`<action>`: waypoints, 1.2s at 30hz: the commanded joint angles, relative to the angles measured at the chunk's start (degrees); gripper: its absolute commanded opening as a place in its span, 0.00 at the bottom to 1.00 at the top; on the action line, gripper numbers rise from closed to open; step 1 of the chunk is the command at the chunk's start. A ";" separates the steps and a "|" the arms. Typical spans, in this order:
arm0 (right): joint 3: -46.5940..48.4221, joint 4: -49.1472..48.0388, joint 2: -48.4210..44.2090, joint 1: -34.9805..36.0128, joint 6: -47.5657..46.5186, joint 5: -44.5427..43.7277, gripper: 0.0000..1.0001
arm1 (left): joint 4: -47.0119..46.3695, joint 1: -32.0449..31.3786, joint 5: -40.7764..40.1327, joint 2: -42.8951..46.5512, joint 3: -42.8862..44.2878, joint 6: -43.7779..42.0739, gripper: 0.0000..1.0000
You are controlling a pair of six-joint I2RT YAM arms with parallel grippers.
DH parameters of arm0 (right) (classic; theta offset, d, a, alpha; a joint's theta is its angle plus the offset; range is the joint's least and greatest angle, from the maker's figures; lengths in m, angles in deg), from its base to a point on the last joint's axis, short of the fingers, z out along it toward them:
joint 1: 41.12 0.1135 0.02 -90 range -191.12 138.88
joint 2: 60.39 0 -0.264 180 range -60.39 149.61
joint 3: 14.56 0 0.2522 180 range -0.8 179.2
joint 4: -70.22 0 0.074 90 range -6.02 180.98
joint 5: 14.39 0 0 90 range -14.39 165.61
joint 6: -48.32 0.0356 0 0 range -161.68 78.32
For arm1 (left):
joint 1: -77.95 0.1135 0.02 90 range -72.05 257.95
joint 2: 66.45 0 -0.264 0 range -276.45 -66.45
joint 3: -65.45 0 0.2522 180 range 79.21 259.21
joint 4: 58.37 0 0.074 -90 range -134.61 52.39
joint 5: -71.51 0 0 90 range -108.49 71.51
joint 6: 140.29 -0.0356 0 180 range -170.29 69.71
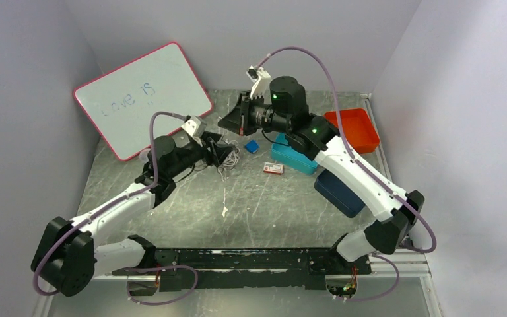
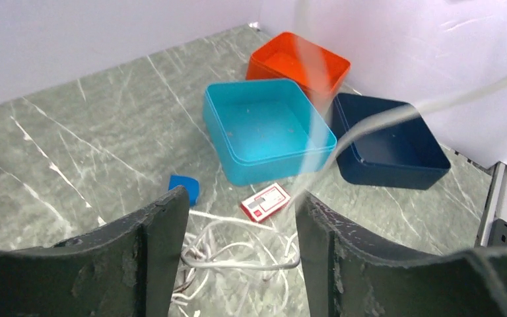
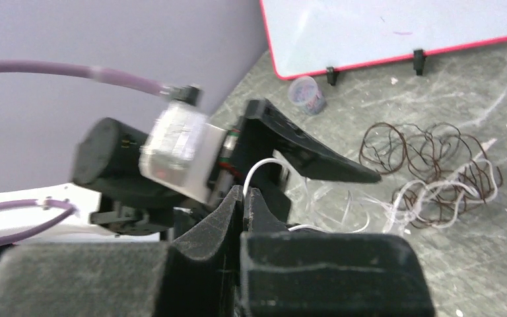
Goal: Untangle the cables
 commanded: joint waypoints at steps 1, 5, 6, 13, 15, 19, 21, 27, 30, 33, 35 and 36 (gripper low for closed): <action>-0.31 -3.96 -2.64 0.27 1.92 2.70 0.00 | -7.00 -0.43 3.52 -2.48 -2.14 3.66 0.63; 0.39 -5.52 -3.51 0.31 2.18 4.34 0.00 | -8.61 -0.54 3.78 -4.45 -3.64 4.98 0.59; 0.51 -6.05 -3.89 0.27 2.27 4.74 0.00 | -8.84 -0.61 3.79 -4.84 -3.86 5.13 0.59; 1.42 -8.72 -5.84 0.24 3.04 6.04 0.00 | -10.87 -1.05 3.40 -8.04 -6.28 6.27 0.54; 1.58 -9.38 -6.45 0.29 3.23 6.20 0.00 | -11.84 -1.13 3.06 -8.80 -7.33 6.81 0.54; 2.71 -9.95 -7.53 0.20 3.33 6.11 0.00 | -13.56 -1.20 2.63 -10.23 -8.79 7.48 0.55; 3.60 -10.00 -7.92 0.20 3.32 5.98 0.00 | -13.98 -1.30 2.64 -11.05 -9.16 7.64 0.55; 8.52 -9.11 -8.11 0.21 2.01 5.00 0.00 | -15.69 -1.82 2.26 -13.74 -10.66 8.03 0.56; 12.31 -7.07 -7.41 0.23 0.28 3.87 0.00 | -17.03 -2.08 2.07 -15.25 -11.73 8.66 0.55; 15.18 -5.62 -6.80 0.18 -0.92 2.87 0.00 | -18.34 -2.36 1.87 -16.79 -12.44 9.13 0.55; 16.46 -5.20 -6.61 0.23 -1.48 2.45 0.00 | -18.90 -2.56 1.66 -17.83 -12.86 9.32 0.55; 17.09 -4.93 -6.55 0.20 -1.96 2.18 0.00 | -19.11 -2.64 1.56 -18.19 -13.14 9.32 0.55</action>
